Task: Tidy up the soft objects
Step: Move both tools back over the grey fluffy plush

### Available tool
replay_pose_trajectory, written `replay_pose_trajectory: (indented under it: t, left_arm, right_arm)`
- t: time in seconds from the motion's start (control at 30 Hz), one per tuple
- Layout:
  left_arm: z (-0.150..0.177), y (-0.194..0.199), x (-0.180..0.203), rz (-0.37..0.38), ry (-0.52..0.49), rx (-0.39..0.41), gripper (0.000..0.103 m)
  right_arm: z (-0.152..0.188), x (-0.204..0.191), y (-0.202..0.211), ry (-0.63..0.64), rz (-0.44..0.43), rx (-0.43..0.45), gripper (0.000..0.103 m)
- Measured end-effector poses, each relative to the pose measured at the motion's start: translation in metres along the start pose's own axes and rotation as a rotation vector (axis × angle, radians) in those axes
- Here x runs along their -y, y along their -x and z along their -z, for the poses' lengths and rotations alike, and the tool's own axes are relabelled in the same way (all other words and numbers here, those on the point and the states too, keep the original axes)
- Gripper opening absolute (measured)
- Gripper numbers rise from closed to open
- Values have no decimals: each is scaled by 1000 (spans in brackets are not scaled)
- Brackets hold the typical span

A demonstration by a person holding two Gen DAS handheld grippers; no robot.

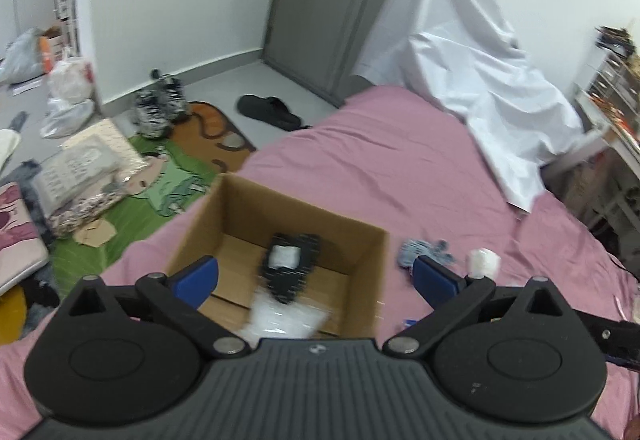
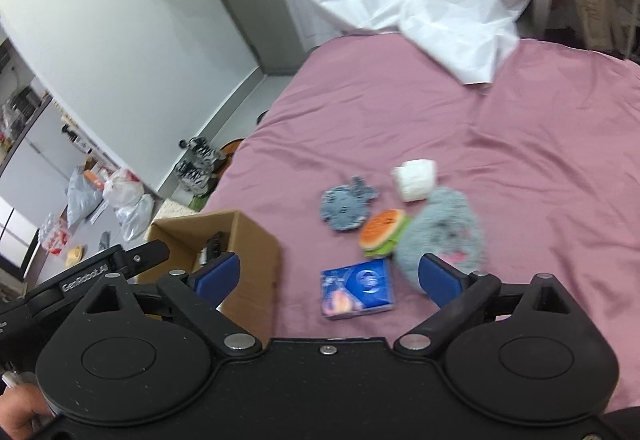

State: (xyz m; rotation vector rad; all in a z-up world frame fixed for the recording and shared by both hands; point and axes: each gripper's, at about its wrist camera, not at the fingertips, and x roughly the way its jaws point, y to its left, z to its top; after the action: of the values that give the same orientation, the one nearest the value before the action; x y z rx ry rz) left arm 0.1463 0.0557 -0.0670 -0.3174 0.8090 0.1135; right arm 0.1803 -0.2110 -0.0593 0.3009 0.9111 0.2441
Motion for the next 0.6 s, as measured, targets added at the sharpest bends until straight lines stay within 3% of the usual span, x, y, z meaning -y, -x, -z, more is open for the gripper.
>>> replay_pose_trajectory:
  t: [0.3,0.6]
  left_arm:
    - [4,7,33,-1,-66,5,103]
    - [10,15,71,43,-138,-2,103]
  right_arm:
    - [3,37,25,-17,17,38,98]
    - [5,72,38,-42,14,57,98]
